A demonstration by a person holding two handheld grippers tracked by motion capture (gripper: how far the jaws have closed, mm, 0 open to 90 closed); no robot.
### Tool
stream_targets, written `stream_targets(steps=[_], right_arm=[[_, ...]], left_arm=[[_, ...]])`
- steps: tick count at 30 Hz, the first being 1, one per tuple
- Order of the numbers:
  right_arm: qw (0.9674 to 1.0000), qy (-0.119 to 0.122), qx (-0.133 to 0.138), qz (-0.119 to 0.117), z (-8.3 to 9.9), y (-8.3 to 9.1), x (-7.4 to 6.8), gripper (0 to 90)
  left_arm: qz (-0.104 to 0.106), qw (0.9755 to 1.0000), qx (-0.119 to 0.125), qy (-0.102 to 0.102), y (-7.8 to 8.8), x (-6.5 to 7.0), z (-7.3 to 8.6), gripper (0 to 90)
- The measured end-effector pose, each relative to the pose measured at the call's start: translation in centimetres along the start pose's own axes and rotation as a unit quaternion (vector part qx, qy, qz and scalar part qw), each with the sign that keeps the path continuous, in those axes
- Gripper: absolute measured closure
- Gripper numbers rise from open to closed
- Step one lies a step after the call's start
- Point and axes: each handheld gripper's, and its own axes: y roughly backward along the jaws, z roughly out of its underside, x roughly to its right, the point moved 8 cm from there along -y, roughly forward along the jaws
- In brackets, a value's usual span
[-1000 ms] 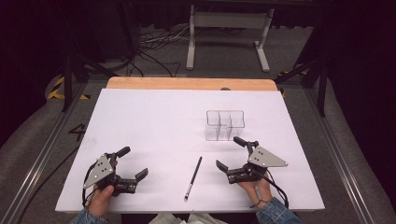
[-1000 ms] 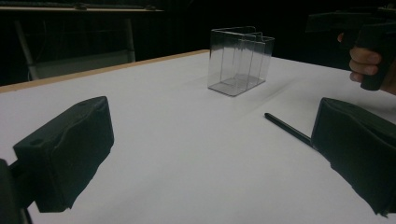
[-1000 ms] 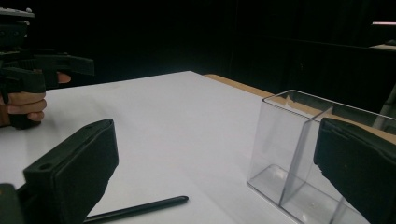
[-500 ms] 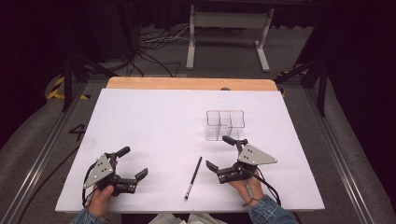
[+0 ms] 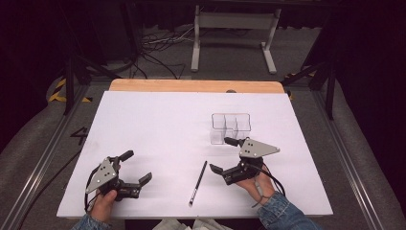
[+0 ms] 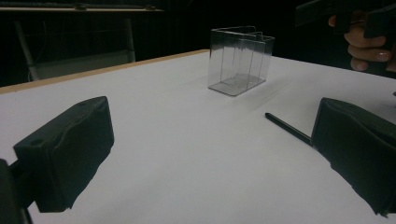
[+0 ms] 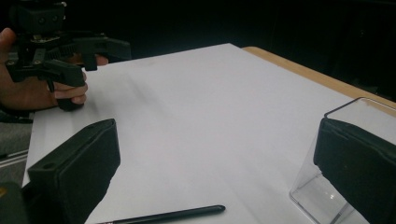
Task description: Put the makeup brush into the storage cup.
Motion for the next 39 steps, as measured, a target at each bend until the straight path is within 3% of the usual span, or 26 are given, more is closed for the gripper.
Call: stream_targets(steps=[6,7,10,13,19,27,32,39], right_arm=[[0.9986,0.019,-0.046,-0.019,-0.7,-0.6,-0.1,1.5],[0.9970,0.029,-0.065,-0.030,-0.9,-0.9,-0.3,1.5],[0.9953,0.042,-0.081,-0.033,-1.1,-1.2,-0.5,1.5],[0.9907,0.068,-0.109,-0.045,-1.3,-1.6,-0.8,1.8],[0.9759,0.107,-0.173,-0.079,-1.6,-2.5,-1.8,2.0],[0.9612,0.144,-0.217,-0.091,-2.4,-3.7,-2.0,3.0],[0.9427,0.178,-0.265,-0.097,-3.0,-4.6,-2.3,3.5],[0.9204,0.207,-0.316,-0.098,-2.8,-5.0,-2.8,4.2]], left_arm=[[0.000,1.0000,0.000,0.000,0.0,0.0,0.0,0.0],[0.000,1.0000,-0.002,-0.001,0.0,0.0,0.0,0.0],[0.000,1.0000,-0.004,-0.005,0.1,0.1,0.1,0.0],[0.000,0.9999,-0.009,-0.008,0.3,0.2,0.2,0.0],[-0.001,0.9999,-0.013,-0.011,0.0,0.4,0.4,0.0],[0.002,0.9999,-0.014,-0.007,0.0,0.3,0.4,0.0],[0.001,0.9999,-0.012,-0.003,0.0,0.3,0.4,0.0],[0.003,0.9999,-0.015,-0.002,-0.1,0.2,0.4,0.0]])
